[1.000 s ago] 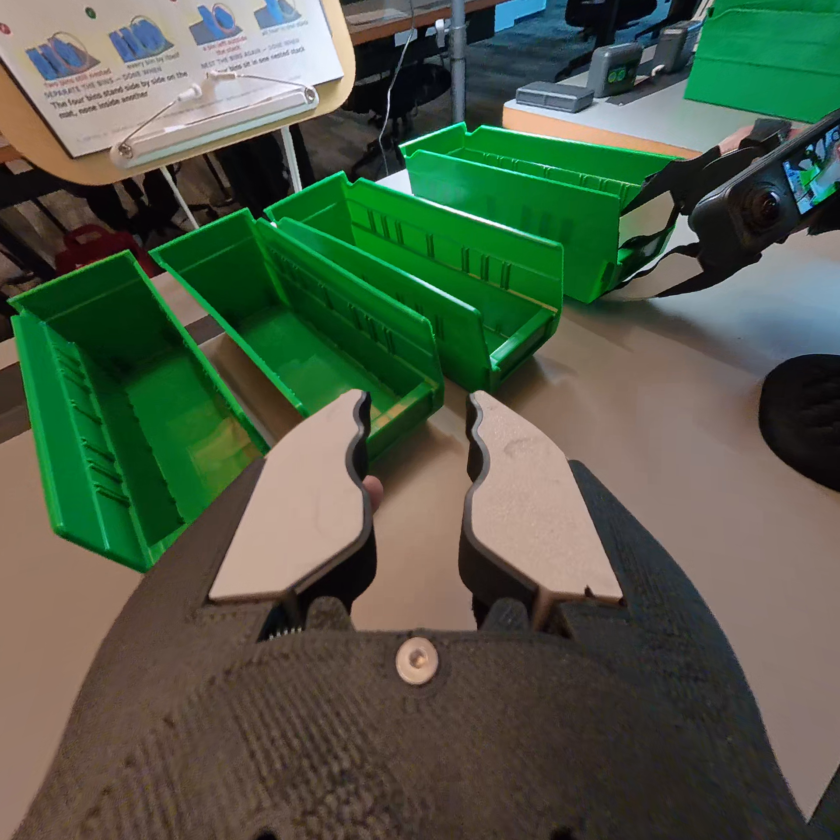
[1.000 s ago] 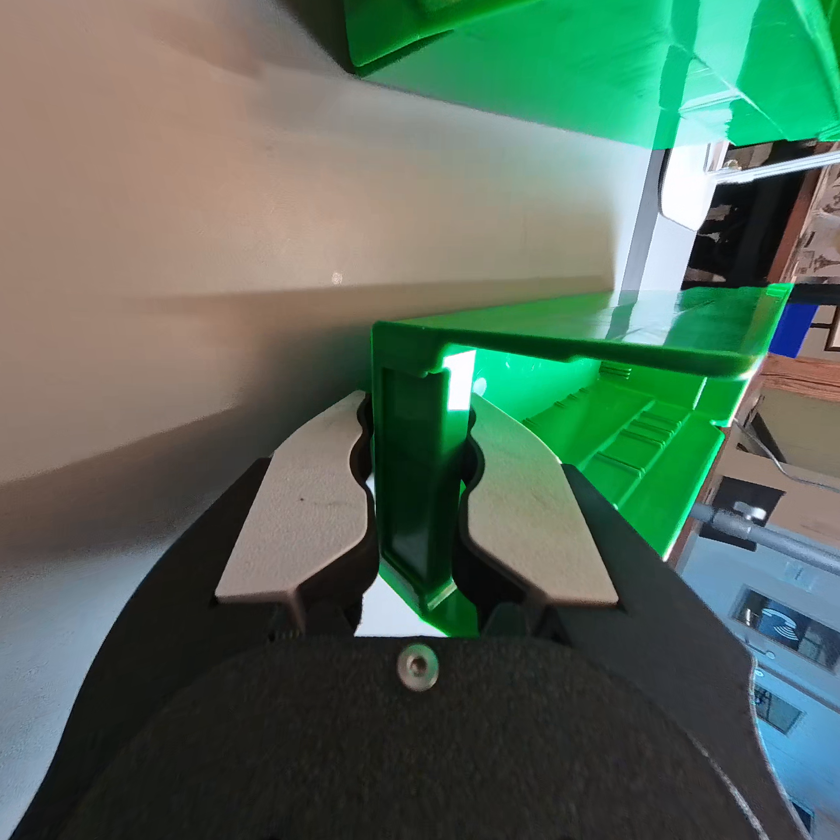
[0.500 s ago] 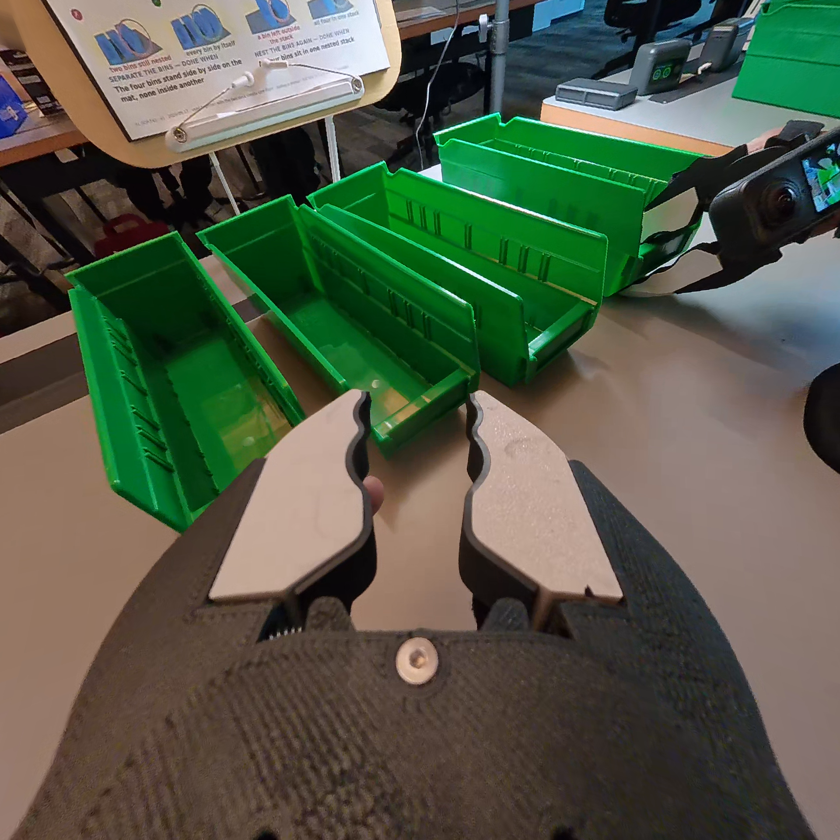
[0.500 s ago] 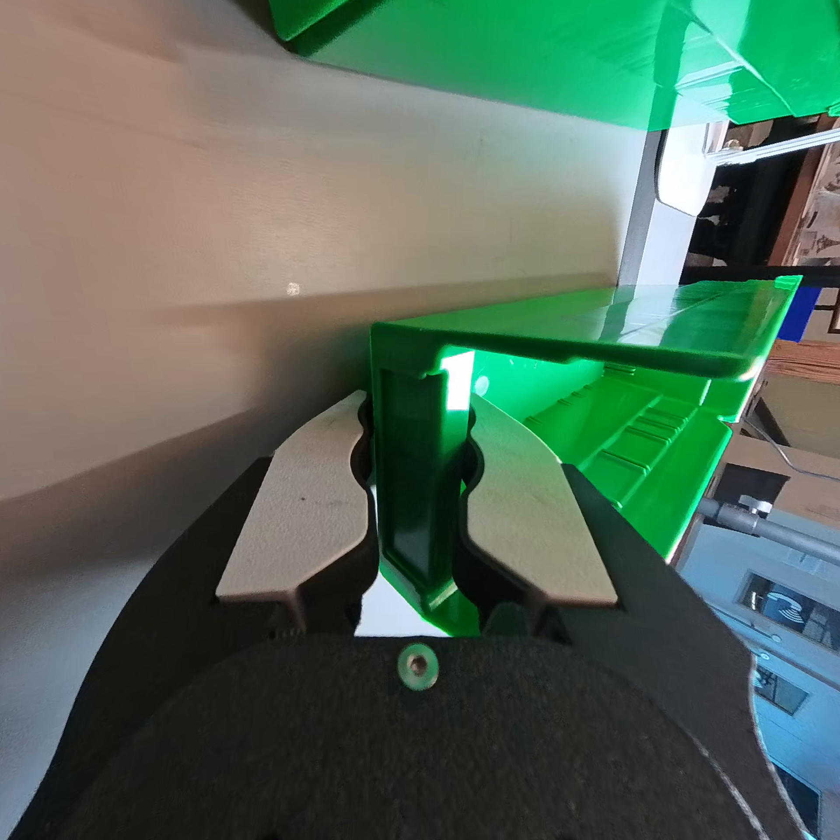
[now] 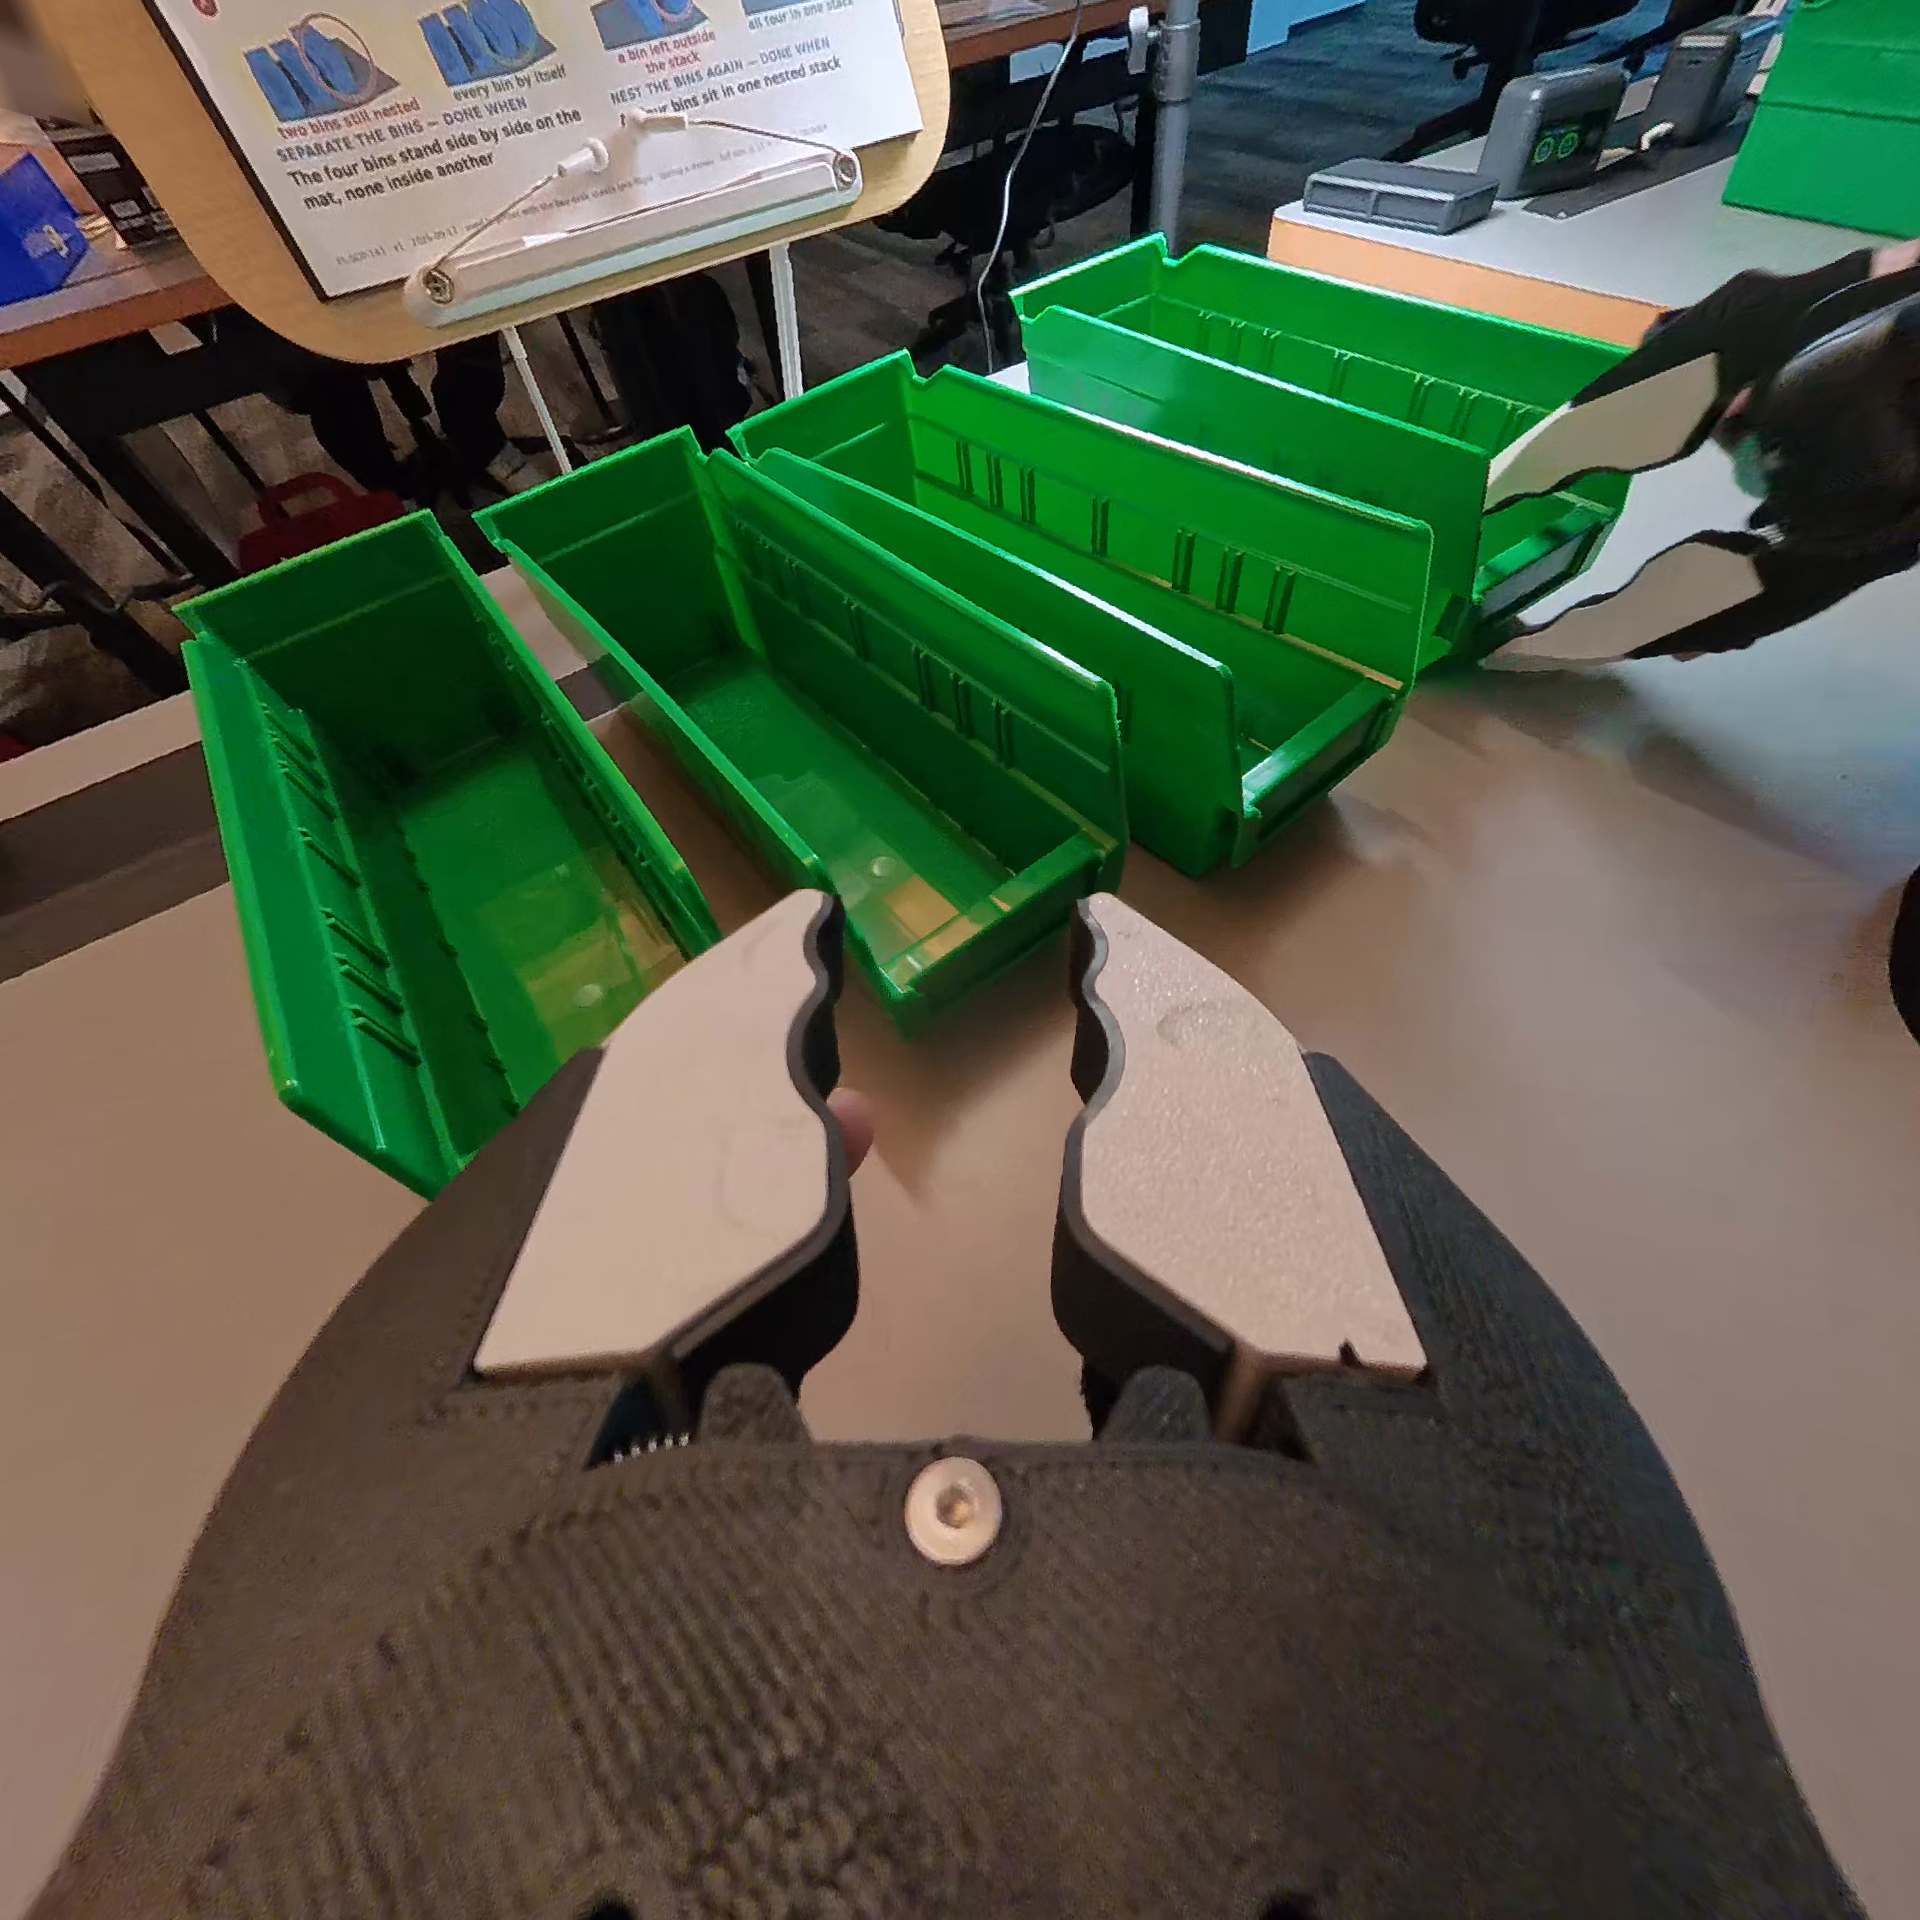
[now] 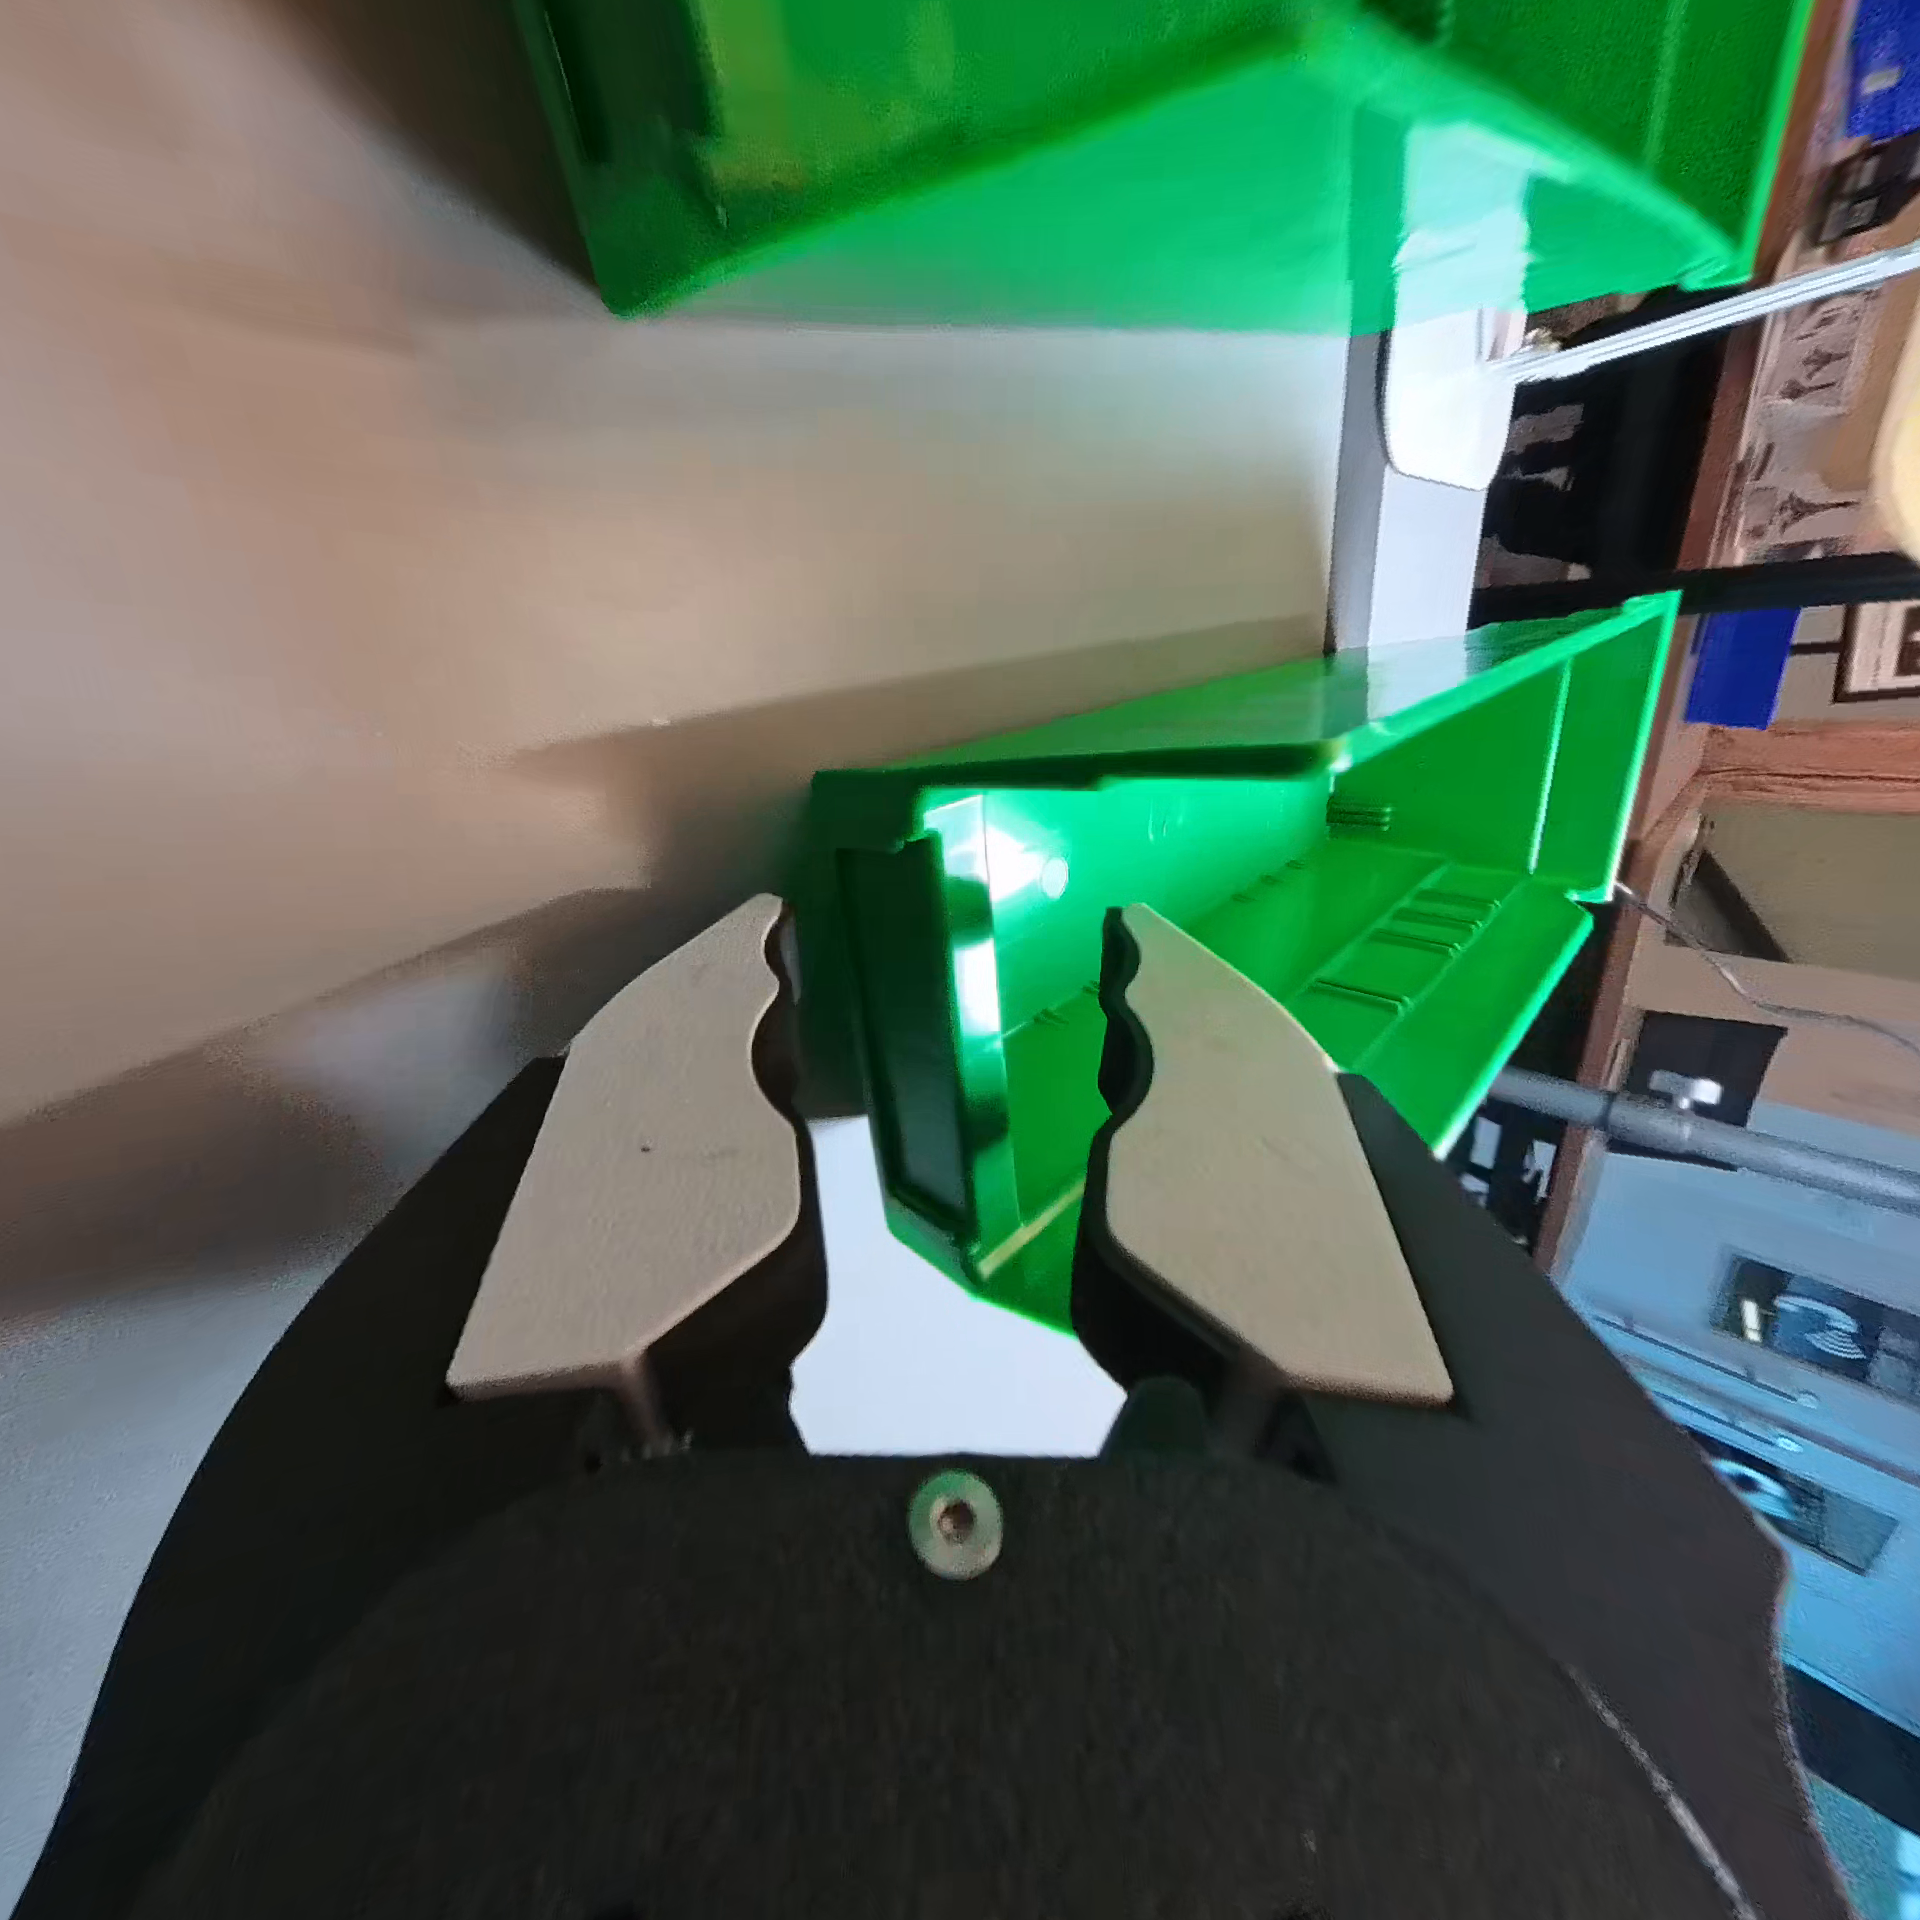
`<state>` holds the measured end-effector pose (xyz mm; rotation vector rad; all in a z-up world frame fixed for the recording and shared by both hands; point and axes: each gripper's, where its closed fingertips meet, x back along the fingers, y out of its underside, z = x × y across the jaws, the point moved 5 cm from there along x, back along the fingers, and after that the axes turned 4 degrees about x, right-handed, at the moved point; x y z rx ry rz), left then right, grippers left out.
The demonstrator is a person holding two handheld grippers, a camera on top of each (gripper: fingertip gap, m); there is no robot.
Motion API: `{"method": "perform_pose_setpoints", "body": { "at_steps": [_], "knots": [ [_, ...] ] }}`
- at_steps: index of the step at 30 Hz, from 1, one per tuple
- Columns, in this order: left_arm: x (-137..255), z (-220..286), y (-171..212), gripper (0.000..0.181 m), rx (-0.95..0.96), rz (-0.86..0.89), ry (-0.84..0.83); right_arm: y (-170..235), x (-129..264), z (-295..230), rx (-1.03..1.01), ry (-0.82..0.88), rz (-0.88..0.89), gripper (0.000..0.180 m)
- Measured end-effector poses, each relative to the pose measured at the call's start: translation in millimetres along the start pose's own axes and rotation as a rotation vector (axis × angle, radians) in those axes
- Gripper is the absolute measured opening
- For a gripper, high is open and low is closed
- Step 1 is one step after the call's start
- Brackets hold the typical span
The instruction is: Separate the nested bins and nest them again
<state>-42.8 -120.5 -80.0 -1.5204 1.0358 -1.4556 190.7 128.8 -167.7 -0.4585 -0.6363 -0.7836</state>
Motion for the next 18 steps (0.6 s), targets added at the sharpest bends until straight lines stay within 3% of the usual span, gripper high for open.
{"method": "perform_pose_setpoints", "body": {
  "at_steps": [1, 4, 10, 13, 18],
  "knots": [
    [-0.2, -0.7, 0.0, 0.042, -0.004, 0.001, -0.006, -3.3, 6.3, 0.0, -0.033, 0.003, 0.025, 0.056],
    [-0.1, -2.4, 0.4, 0.042, -0.007, 0.006, -0.019, -13.8, 27.3, 3.5, -0.195, 0.039, 0.122, 0.057],
    [-0.3, -10.9, 2.8, 0.043, 0.015, 0.011, -0.04, -29.3, 69.2, 15.2, -0.747, 0.11, 0.309, 0.067],
    [0.8, -18.2, 3.9, 0.043, 0.021, 0.016, -0.064, -30.3, 86.9, 15.0, -0.928, 0.162, 0.393, 0.067],
    [5.0, -35.8, 7.2, 0.046, 0.055, 0.027, -0.109, -15.3, 108.7, 7.6, -1.097, 0.312, 0.339, 0.068]
  ]
}}
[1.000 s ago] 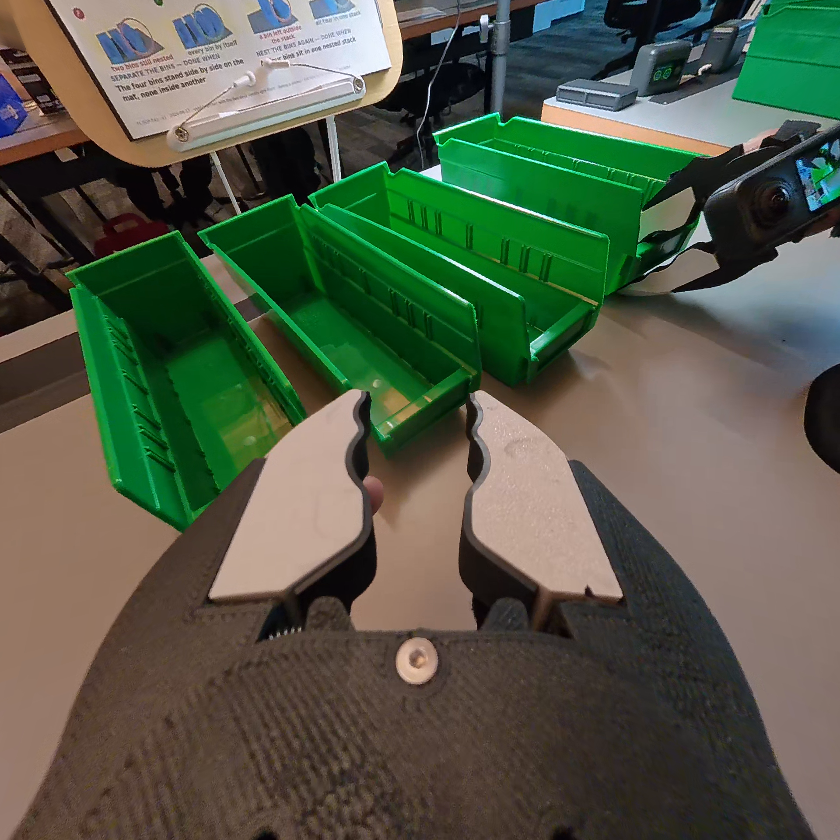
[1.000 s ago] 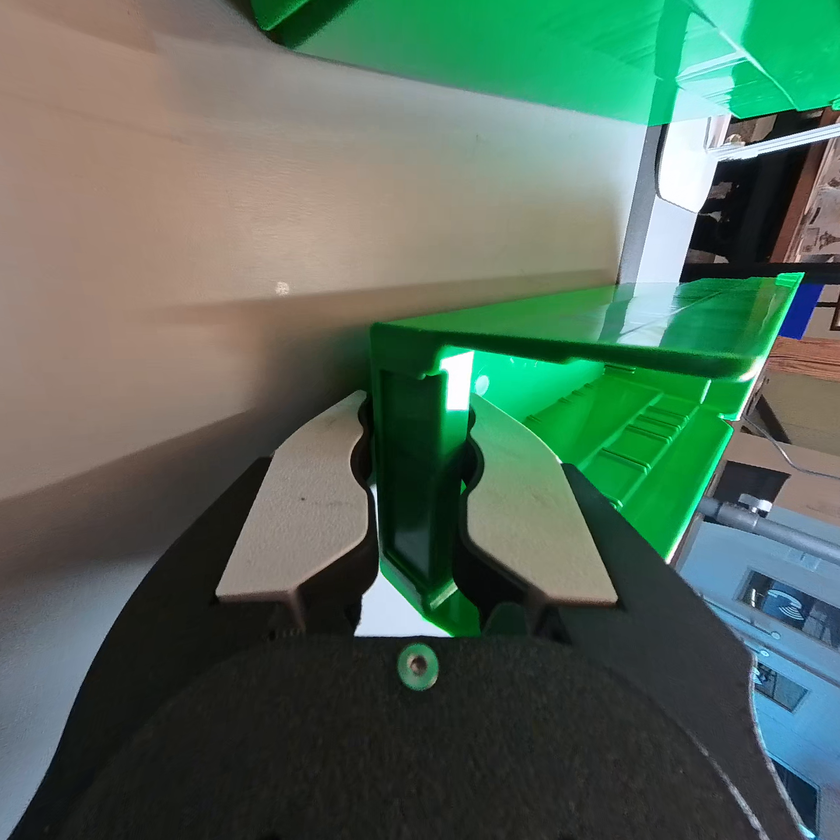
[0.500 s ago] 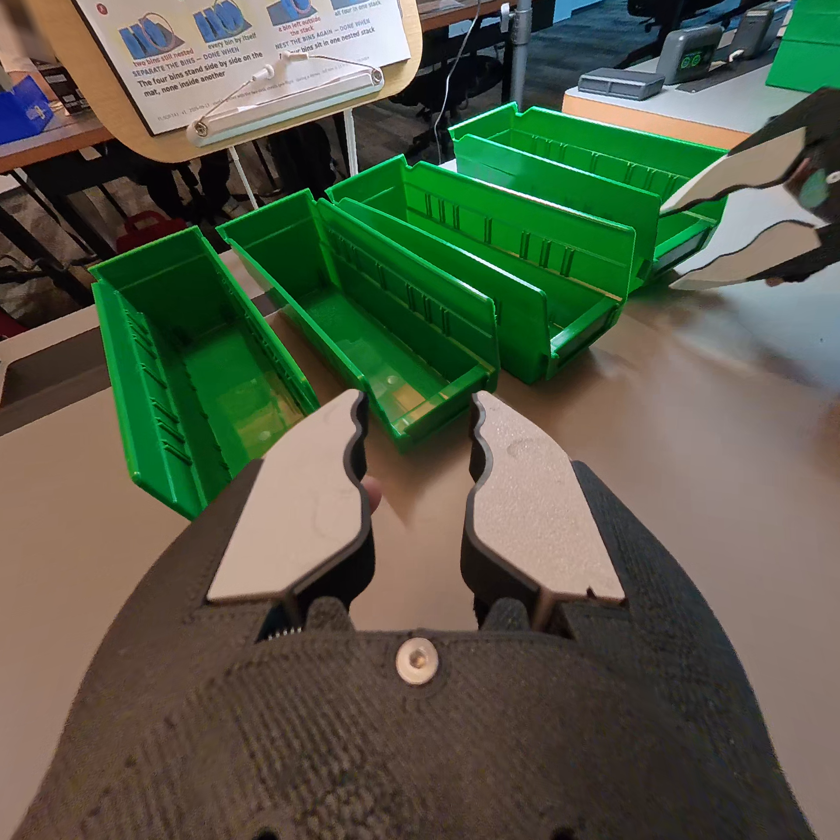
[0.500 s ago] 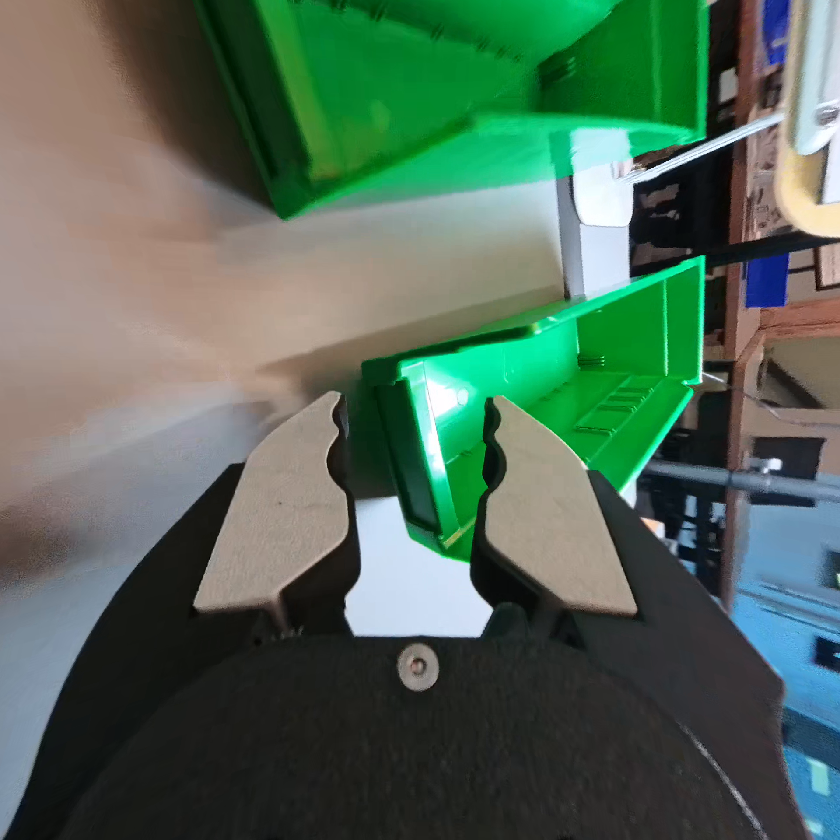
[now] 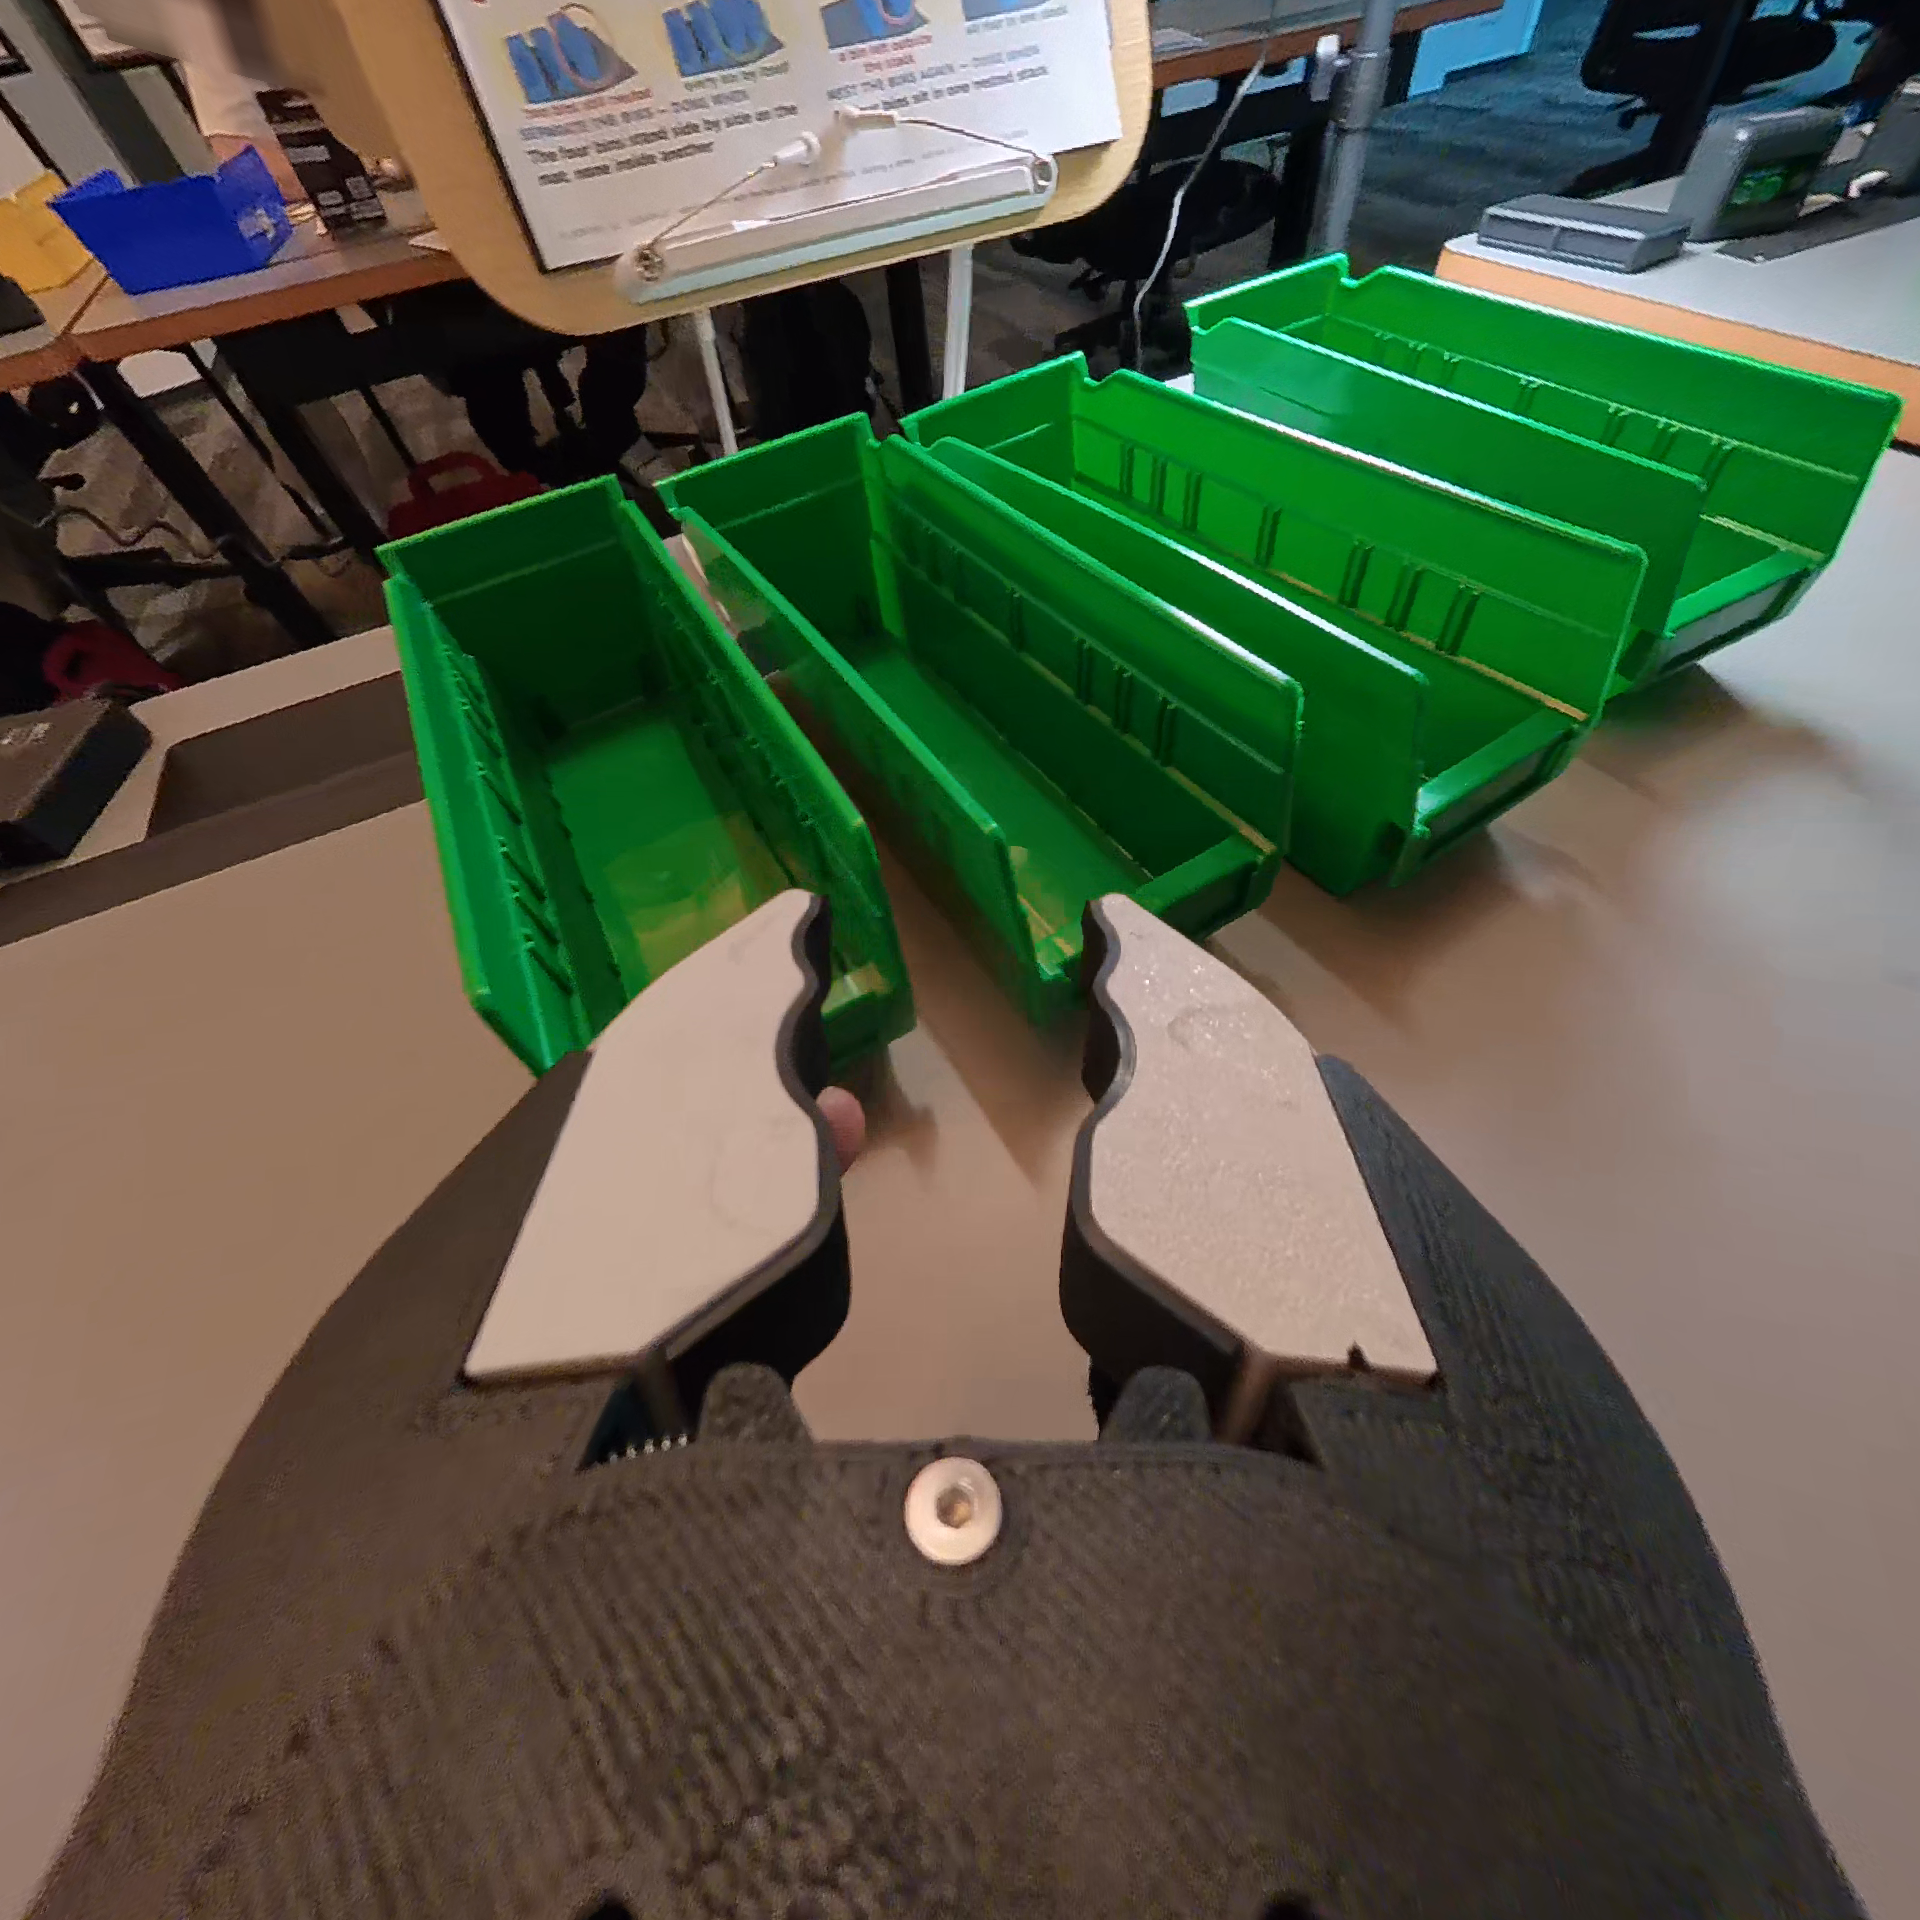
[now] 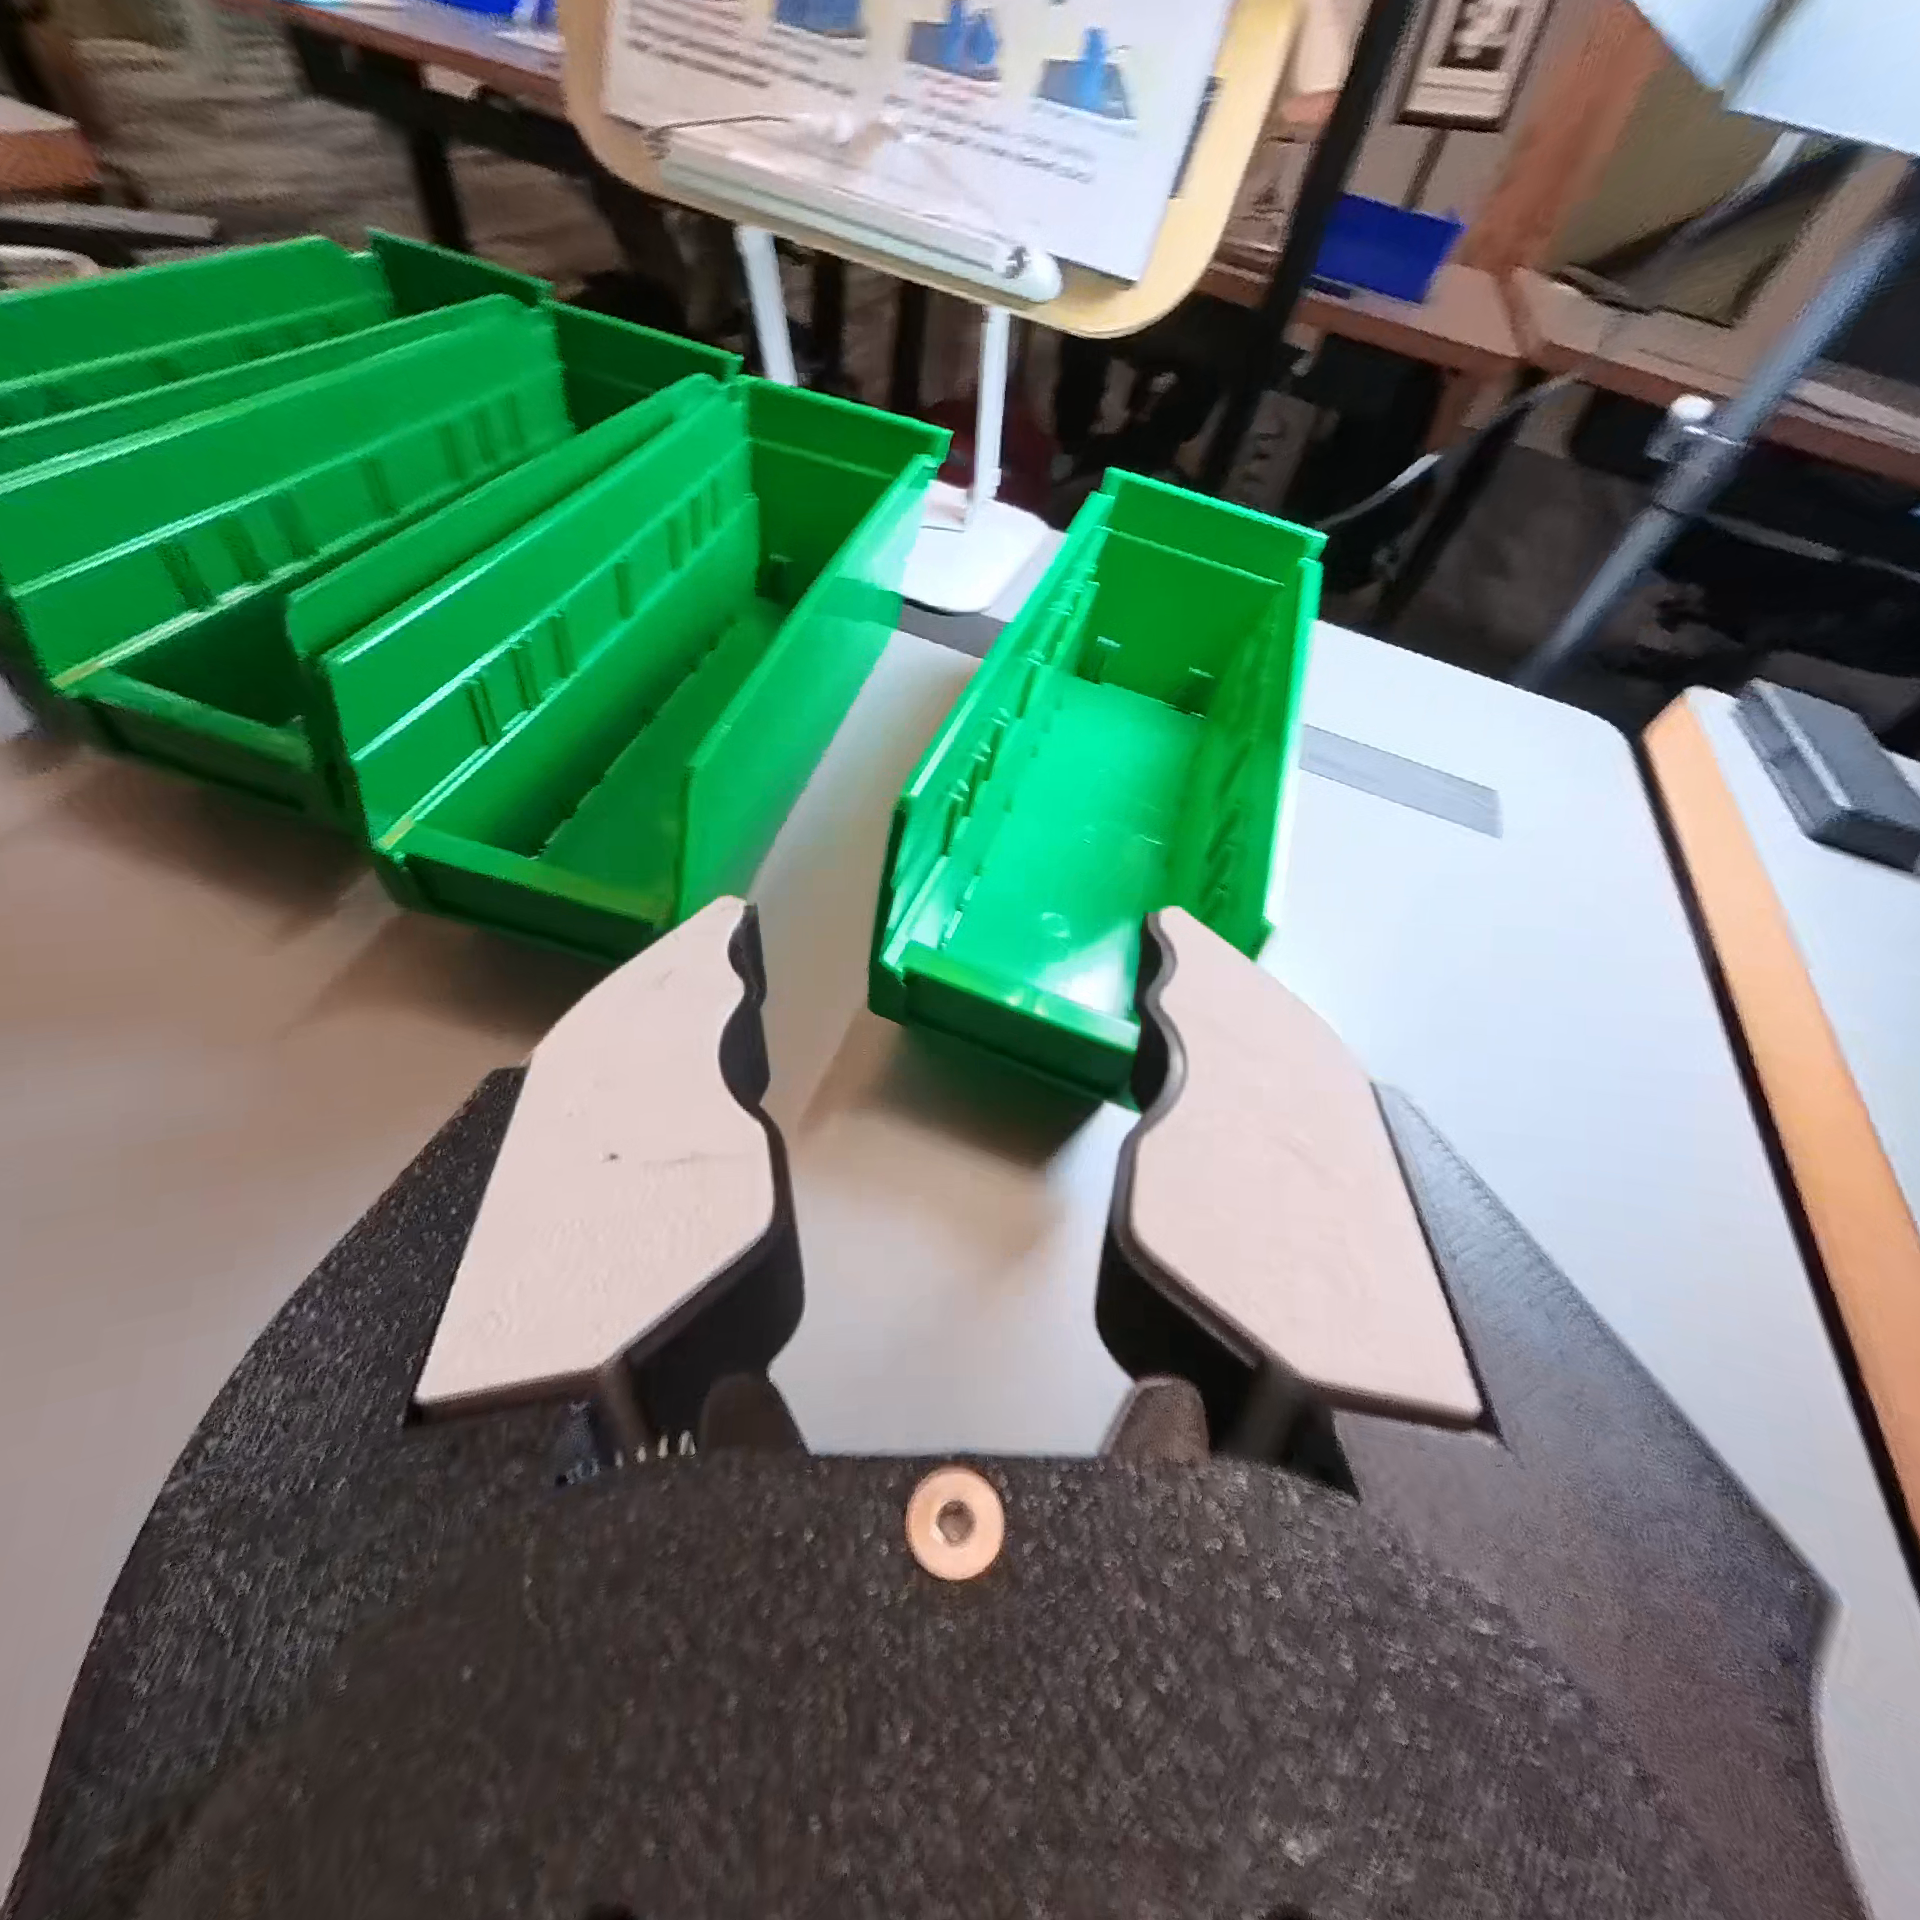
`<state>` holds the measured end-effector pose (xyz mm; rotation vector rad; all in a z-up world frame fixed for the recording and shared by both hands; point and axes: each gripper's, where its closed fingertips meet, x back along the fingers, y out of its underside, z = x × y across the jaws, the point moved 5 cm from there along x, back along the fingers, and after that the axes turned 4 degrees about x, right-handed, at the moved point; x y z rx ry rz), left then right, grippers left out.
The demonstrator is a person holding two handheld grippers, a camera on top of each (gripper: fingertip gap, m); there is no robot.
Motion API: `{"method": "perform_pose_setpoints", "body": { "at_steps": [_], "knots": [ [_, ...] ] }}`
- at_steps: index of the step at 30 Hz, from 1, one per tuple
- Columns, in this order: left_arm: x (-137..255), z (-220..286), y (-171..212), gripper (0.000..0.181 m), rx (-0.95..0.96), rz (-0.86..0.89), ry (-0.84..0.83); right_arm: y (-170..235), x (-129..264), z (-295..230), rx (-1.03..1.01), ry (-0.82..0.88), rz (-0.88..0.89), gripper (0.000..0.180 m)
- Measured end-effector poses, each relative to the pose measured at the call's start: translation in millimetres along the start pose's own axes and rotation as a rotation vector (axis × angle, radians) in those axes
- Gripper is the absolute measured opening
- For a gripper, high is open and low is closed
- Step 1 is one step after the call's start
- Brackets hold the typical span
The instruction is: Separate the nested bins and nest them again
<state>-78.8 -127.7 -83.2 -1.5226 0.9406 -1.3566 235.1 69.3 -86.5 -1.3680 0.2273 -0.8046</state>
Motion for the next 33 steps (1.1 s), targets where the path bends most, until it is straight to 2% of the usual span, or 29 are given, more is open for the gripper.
{"method": "perform_pose_setpoints", "body": {
  "at_steps": [7, 12, 20, 33],
  "knots": [
    [6.8, -33.5, 10.2, 0.052, 0.078, 0.017, -0.078, 19.2, 21.8, 5.2, -0.101, 0.098, 0.002, 0.08],
    [13.3, -60.8, 23.1, 0.062, 0.081, 0.004, -0.12, 36.5, 17.2, 8.7, -0.096, 0.134, -0.007, 0.082],
    [22.3, -99.7, 56.0, 0.063, 0.143, -0.01, -0.174, 53.5, 9.4, 15.0, -0.093, 0.179, -0.007, 0.083],
    [15.2, -92.0, 60.4, 0.061, 0.099, 0.028, -0.165, 57.6, 2.9, 9.9, -0.061, 0.148, 0.015, 0.083]
  ]
}}
